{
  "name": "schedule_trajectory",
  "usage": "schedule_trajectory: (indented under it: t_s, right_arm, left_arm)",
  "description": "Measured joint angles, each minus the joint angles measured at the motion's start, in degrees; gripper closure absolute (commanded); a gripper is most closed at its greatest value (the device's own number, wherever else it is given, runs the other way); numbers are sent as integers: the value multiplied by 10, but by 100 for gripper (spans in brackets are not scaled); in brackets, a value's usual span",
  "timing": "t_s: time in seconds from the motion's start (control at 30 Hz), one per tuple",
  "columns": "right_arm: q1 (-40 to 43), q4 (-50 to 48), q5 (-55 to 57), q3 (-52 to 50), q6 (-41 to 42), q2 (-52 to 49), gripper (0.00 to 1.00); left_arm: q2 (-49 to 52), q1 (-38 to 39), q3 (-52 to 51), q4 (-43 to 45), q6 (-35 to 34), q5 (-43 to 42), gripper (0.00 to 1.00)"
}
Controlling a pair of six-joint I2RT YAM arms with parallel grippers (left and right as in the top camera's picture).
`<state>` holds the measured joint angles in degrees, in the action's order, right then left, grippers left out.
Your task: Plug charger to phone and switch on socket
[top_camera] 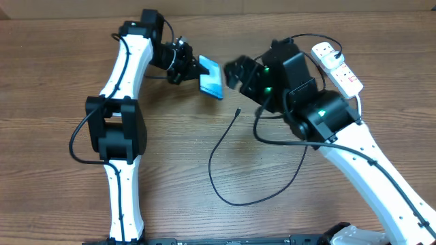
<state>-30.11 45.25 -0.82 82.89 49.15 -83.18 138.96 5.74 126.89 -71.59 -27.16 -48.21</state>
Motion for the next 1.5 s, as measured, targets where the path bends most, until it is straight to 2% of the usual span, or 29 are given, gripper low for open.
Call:
schedule_trajectory:
  t_s: [0.03,0.2,0.33,0.5,0.7,0.87,1.0,1.17,1.27,1.5]
  right_arm:
    - [13,15,-10,0,-16,-2,1]
    - [69,49,-45,0,-62,-28,0]
    - [73,33,-63,0,-75,-59,12]
    - [50,51,-75,0,-78,-116,17]
    - [38,145,-102,9,-89,-238,19]
    - [38,216,-101,102,-104,-301,21]
    - [38,218,-72,150,-93,-307,31]
    - [38,210,-49,154,-65,-345,46]
    - [36,197,-44,153,-52,-385,47]
    - [18,173,-34,153,-24,-414,60]
  left_arm:
    - [-10,-1,0,-5,7,24,96]
    - [-139,-1,-1,-38,16,226,96]
    - [-247,2,5,-64,8,359,96]
    - [-287,3,14,-99,4,444,96]
    - [-259,3,-10,-100,3,481,96]
    - [-254,3,-30,-97,3,490,96]
    - [-254,3,-38,-96,3,491,96]
    - [-254,3,-39,-101,3,493,96]
    - [-254,3,-39,-101,3,494,96]
    - [-254,3,-39,-103,3,494,96]
